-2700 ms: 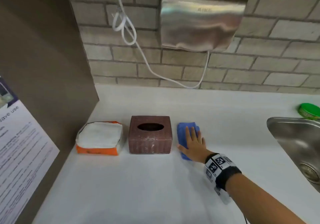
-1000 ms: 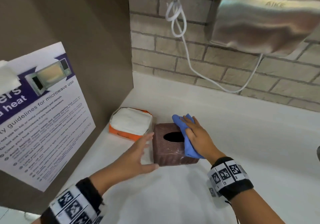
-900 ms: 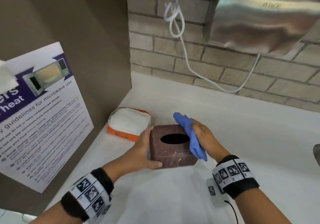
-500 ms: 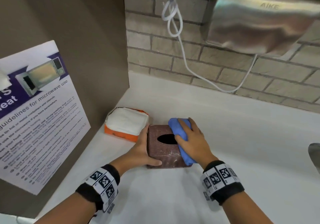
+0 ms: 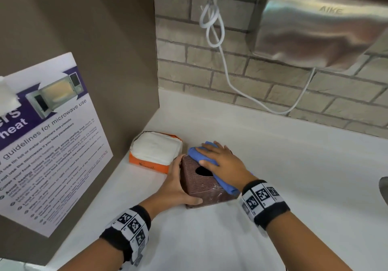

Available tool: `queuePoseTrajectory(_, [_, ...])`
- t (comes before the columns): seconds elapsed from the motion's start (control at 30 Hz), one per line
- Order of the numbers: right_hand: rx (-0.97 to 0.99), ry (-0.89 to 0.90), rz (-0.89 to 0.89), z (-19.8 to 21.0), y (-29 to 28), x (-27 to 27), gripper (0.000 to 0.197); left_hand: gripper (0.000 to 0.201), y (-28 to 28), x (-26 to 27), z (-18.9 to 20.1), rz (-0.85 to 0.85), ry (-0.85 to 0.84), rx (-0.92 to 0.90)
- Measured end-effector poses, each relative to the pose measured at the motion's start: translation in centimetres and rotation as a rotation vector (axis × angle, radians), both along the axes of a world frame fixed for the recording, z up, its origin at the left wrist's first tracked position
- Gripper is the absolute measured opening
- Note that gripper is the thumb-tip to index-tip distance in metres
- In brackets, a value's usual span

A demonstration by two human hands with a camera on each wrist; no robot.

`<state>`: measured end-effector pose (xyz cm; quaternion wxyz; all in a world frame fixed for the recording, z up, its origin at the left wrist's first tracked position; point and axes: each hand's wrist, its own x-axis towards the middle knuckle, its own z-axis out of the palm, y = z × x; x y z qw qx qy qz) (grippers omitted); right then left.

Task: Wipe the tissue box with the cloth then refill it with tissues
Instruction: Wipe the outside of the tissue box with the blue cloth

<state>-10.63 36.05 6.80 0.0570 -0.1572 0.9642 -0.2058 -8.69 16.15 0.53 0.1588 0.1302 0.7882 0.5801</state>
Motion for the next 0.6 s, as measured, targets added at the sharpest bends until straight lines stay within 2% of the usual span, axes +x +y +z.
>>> queuePoseTrajectory(0.1, [-0.031, 0.05, -0.032, -0.1, -1.2, -0.2, 0.04, 0.128, 0.3, 0.3, -0.2, 0.041, 0.036, -0.002])
queuePoseTrajectory(0.2, [-0.118, 0.084, 0.106, -0.3, -2.1, 1.5, 0.038, 0.128, 0.3, 0.4, -0.3, 0.031, 0.057, -0.046])
queuePoseTrajectory(0.33, [-0.111, 0.068, 0.217, -0.4, -2.1, 2.6, 0.036, 0.12, 0.4, 0.0, -0.1, -0.006, 0.073, -0.067])
queuePoseTrajectory(0.43, [-0.139, 0.013, 0.13, 0.0, -2.3, 0.5, 0.036, 0.123, 0.3, -0.2, 0.2, 0.006, 0.069, -0.066])
queuePoseTrajectory(0.5, [-0.079, 0.033, 0.041, 0.6, -3.1, -0.6, 0.038, 0.127, 0.3, -0.1, 0.2, 0.015, 0.068, -0.066])
queuePoseTrajectory(0.57, [-0.07, 0.06, 0.026, 0.8, -4.2, 0.0, 0.04, 0.129, 0.3, -0.1, -0.1, 0.021, 0.042, -0.064])
queuePoseTrajectory(0.6, [-0.081, 0.059, 0.061, 0.8, -4.7, 1.0, 0.041, 0.123, 0.2, 0.0, -0.3, 0.003, 0.011, -0.072])
